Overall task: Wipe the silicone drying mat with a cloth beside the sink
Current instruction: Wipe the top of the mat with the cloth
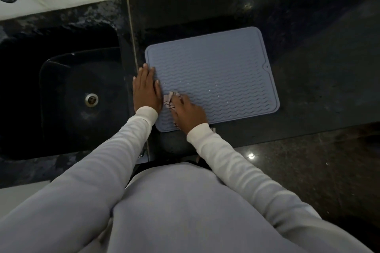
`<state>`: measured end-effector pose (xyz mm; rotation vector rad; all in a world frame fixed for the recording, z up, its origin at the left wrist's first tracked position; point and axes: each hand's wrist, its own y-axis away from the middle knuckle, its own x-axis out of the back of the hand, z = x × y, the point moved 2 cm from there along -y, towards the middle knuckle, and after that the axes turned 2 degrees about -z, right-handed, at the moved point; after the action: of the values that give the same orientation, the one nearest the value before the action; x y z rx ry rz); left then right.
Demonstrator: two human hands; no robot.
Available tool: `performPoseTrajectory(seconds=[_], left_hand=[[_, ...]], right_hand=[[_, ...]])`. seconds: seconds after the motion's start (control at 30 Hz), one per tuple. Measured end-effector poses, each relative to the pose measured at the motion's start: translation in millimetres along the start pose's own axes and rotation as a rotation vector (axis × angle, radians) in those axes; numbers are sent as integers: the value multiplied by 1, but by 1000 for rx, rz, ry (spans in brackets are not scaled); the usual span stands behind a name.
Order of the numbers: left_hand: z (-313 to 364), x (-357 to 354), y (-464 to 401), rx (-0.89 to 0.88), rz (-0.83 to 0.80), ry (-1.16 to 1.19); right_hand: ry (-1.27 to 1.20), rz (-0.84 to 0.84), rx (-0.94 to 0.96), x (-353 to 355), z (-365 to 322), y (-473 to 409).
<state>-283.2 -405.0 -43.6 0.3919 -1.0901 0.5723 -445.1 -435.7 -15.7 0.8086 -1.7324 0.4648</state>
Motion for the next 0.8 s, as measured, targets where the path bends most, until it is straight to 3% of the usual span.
performPoseTrajectory(seconds=[0.2, 0.37, 0.5, 0.8], left_hand=[[-1, -1, 0, 2, -7, 18], [-2, 1, 1, 3, -10, 16], [1, 0, 1, 15, -23, 21], [0, 2, 1, 12, -31, 10]], right_hand=[[40, 13, -1, 10, 19, 6], [203, -173, -96, 19, 80, 17], [27, -85, -321, 47, 128, 20], [-24, 56, -606, 94, 228, 33]])
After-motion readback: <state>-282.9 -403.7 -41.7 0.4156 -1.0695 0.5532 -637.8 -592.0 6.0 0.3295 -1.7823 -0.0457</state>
